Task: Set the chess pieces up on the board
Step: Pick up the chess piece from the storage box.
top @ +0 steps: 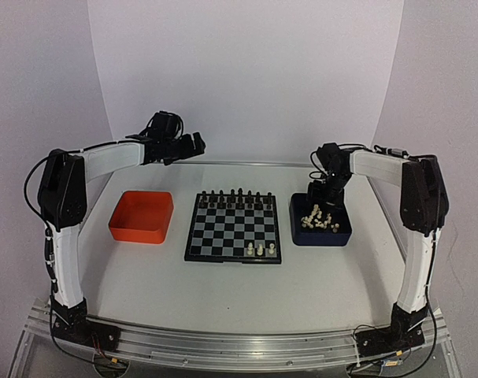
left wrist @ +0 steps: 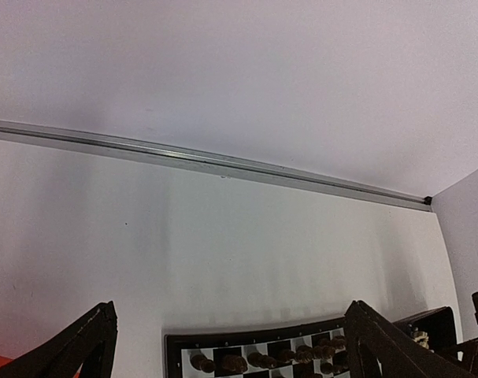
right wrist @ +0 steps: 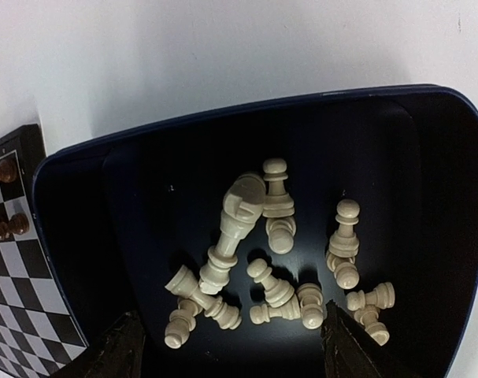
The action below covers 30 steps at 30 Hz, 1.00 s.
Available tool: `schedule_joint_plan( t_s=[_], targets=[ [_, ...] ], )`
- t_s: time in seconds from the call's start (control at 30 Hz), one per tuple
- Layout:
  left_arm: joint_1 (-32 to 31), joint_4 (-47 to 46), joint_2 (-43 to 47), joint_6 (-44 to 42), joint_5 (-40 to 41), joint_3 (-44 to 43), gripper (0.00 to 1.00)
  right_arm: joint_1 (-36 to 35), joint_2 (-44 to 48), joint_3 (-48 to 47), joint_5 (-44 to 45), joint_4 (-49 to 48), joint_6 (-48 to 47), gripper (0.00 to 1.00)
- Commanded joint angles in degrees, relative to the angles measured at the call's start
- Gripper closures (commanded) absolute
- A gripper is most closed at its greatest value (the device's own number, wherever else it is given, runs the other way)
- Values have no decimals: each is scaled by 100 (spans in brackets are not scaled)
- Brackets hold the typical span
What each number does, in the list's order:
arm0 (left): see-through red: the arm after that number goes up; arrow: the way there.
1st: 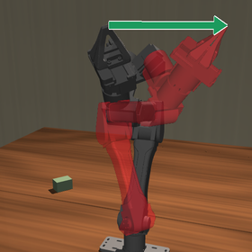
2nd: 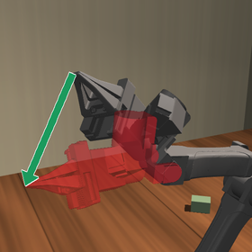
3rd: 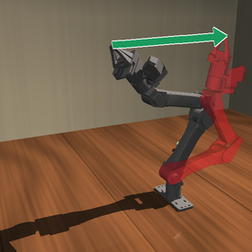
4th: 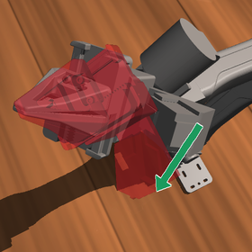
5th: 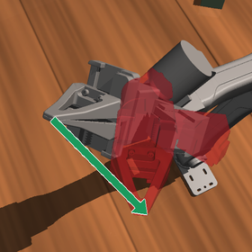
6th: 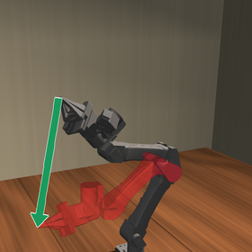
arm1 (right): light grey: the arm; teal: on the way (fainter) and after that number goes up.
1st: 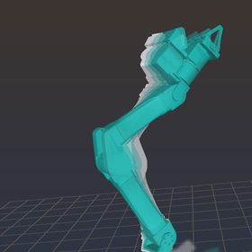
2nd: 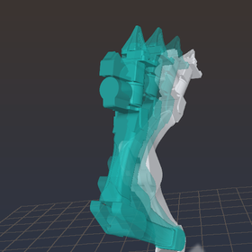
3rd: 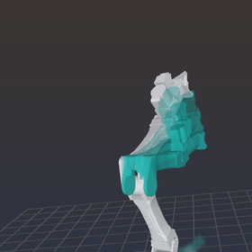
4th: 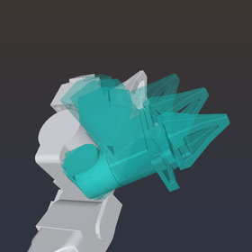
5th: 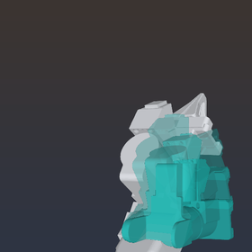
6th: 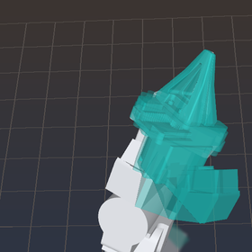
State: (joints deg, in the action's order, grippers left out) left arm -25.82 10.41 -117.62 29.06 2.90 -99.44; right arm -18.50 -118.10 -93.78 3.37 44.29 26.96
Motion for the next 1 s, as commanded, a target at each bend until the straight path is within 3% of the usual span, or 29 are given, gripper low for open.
schedule_joint_plan(
  t_s=[0.0,0.3,0.53,0.97],
  targets=[
    [35,-181,11,92,-138,-246,0,34,239,-53,-180,315,-632,26],
    [34,-205,98,175,-271,-94,0,150,574,164,-540,501,-1924,39],
    [34,-213,176,188,-351,-2,0,302,374,121,-1520,556,-2628,47],
    [34,-189,308,227,-509,161,0,303,-80,-61,-1450,648,-3620,58]
  ],
)
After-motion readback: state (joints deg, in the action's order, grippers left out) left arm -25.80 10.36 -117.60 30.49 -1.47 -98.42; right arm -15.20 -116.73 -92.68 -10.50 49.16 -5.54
